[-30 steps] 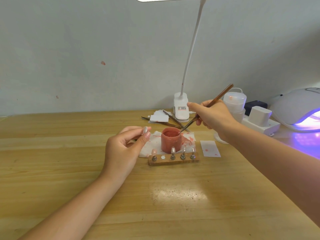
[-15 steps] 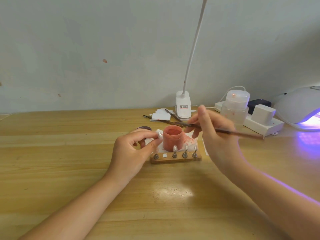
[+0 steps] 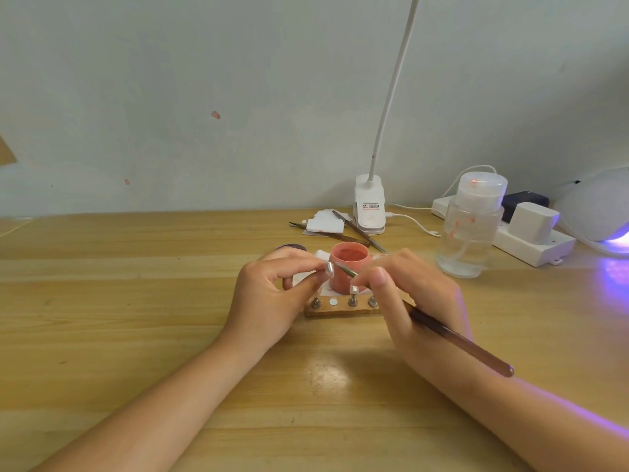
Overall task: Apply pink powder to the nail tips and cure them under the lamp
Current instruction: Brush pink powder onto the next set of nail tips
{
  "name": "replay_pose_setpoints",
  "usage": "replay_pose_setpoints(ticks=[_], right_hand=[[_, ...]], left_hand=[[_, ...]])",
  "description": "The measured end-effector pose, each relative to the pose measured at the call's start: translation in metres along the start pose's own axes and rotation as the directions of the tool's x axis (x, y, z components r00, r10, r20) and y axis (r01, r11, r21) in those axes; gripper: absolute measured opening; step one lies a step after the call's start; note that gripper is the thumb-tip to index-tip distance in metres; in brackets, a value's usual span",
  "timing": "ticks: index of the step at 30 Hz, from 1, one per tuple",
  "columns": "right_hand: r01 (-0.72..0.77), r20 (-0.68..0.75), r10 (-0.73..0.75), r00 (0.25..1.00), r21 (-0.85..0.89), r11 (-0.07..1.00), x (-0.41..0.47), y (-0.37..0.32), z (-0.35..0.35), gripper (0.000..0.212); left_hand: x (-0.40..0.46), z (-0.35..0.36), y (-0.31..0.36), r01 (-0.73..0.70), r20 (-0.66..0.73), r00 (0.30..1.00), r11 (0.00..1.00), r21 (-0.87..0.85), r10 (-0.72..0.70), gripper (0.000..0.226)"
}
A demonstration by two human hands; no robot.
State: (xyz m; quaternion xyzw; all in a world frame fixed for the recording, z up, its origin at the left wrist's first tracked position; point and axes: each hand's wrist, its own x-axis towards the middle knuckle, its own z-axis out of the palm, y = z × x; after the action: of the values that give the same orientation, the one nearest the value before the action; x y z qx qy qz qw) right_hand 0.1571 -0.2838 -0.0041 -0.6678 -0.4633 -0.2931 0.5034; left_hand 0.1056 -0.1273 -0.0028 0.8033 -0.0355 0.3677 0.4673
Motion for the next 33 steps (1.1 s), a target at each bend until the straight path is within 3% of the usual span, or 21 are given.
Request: replay_pose_setpoints(ticks=[5, 10, 14, 19, 23, 26, 33], right_hand=[[-0.042, 0.039, 0.038, 0.998, 0.1, 0.994, -0.0028, 0.002, -0.0018, 0.045], [-0.062, 0.048, 0.06, 0.997, 0.042, 0.997, -0.0019, 0.0008, -0.0008, 0.034], [-0.076, 0.067, 0.067, 0.996, 0.156, 0.985, -0.0046, 0.0016, -0.0023, 0.048], [-0.109, 0.048, 0.104, 0.993, 0.091, 0.99, -0.0023, -0.0008, 0.0005, 0.04], [-0.117, 0.067, 0.107, 0.992, 0.17, 0.979, -0.0042, 0.0005, -0.0011, 0.048], [-0.118, 0.03, 0.115, 0.993, 0.113, 0.987, -0.0025, -0.0003, 0.001, 0.039], [-0.112, 0.045, 0.107, 0.993, 0.148, 0.983, -0.0024, -0.0004, 0.0, 0.045]], left_hand=[[-0.0003, 0.001, -0.0018, 0.004, 0.011, 1.0, 1.0, 0.014, -0.004, 0.011], [0.0004, 0.0011, -0.003, -0.005, 0.008, 1.0, 1.0, 0.005, 0.005, 0.013], [0.0004, 0.0022, -0.0029, 0.017, -0.007, 1.0, 1.0, -0.013, -0.017, 0.01], [0.0004, 0.0011, -0.0034, -0.017, 0.007, 1.0, 1.0, -0.003, 0.017, 0.013], [0.0005, 0.0022, -0.0038, 0.004, -0.011, 1.0, 1.0, -0.019, -0.004, 0.011], [0.0008, 0.0025, -0.0039, -0.024, -0.005, 1.0, 1.0, 0.003, 0.024, 0.01], [0.0002, 0.0023, -0.0033, -0.015, -0.002, 1.0, 1.0, 0.015, 0.015, 0.009]])
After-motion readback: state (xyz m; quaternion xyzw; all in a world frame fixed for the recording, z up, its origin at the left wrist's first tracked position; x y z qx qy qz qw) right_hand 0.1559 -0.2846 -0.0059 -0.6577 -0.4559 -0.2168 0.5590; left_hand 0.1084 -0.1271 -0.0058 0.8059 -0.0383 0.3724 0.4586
